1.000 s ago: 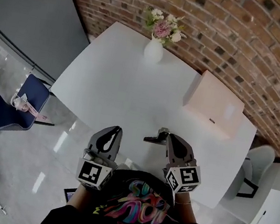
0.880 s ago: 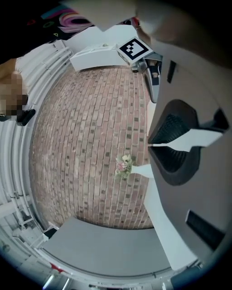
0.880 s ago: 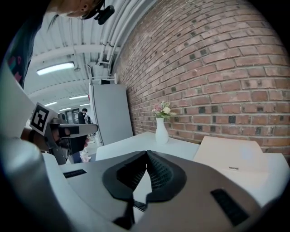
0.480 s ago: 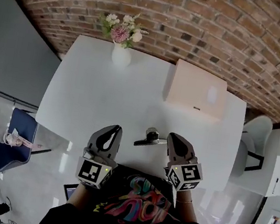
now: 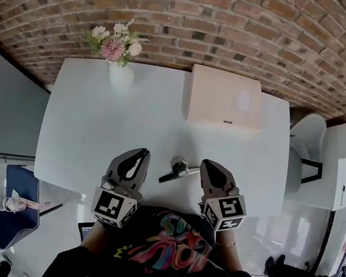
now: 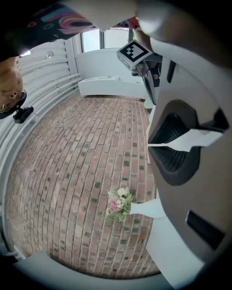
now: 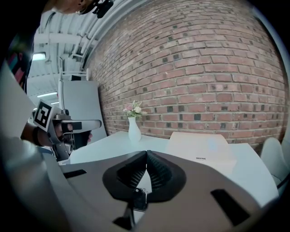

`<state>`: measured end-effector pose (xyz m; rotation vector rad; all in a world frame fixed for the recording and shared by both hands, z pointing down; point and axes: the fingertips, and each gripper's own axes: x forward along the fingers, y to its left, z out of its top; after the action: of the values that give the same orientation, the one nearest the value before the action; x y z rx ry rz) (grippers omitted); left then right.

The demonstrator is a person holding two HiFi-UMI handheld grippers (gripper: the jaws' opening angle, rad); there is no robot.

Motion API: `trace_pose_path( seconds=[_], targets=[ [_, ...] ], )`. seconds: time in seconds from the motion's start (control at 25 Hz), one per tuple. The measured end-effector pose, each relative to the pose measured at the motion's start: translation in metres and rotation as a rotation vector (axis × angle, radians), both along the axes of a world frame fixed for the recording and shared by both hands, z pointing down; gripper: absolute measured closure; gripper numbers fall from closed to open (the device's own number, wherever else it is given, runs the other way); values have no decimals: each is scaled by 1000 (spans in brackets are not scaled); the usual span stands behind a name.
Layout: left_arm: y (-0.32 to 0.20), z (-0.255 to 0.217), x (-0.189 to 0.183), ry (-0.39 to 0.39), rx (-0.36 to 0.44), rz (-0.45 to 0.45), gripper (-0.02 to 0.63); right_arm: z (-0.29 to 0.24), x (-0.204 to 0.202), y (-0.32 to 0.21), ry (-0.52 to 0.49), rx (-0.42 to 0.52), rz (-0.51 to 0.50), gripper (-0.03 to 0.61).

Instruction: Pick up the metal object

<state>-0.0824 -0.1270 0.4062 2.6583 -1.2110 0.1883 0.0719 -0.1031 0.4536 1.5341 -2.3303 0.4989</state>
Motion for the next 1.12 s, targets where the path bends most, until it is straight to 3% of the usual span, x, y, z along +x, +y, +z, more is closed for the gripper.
trace_pose_path(
  seconds=[0.88, 1.0, 1.12],
  targets=[
    [-10, 39, 34, -37, -104, 145, 575, 8, 15, -4, -42, -29, 69, 561],
    [-3, 43, 42, -52, -118, 192, 484, 14, 19, 1, -45, -48, 81, 561],
    [2, 50, 49, -61, -137, 225, 467, 14, 17, 1, -53, -50, 79, 561]
  ],
)
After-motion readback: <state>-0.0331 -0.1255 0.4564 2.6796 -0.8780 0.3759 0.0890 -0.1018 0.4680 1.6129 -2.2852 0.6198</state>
